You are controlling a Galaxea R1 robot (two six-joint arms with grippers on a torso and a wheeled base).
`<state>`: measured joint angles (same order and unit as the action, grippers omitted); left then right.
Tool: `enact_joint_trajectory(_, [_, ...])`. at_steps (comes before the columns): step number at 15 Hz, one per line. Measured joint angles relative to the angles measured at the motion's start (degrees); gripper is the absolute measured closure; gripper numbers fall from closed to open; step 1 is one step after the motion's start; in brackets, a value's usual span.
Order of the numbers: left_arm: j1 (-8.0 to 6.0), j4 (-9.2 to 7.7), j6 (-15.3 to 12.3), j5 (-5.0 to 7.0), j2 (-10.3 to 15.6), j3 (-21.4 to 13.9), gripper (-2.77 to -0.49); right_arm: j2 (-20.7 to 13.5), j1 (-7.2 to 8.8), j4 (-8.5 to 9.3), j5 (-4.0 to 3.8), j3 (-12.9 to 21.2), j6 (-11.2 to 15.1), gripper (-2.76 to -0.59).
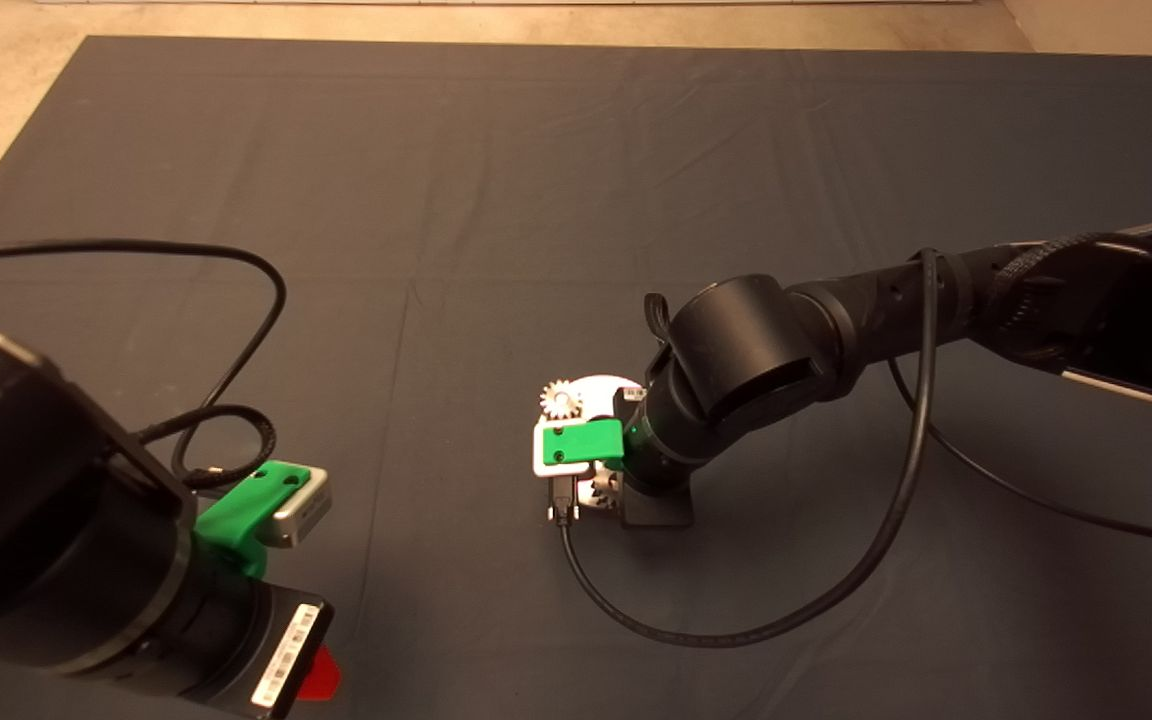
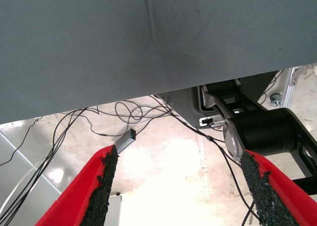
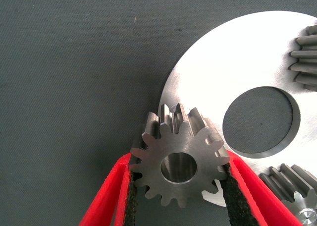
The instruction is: Install three planetary gears onto the carrier pins
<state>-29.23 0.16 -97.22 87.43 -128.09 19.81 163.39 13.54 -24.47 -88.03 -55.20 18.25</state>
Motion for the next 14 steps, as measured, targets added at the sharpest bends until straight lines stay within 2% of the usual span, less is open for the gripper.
enact_joint_trajectory(7, [0.0,0.0,0.0,0.02,0.0,0.0,-1.75,0.0,-0.2,-0.09,-0.3,0.2,0.0,-1.04])
enact_joint_trajectory(14, [0.0,0.0,0.0,0.02,0.0,0.0,-1.75,-0.2,-0.2,-0.11,-0.21,0.2,0.0,-1.04])
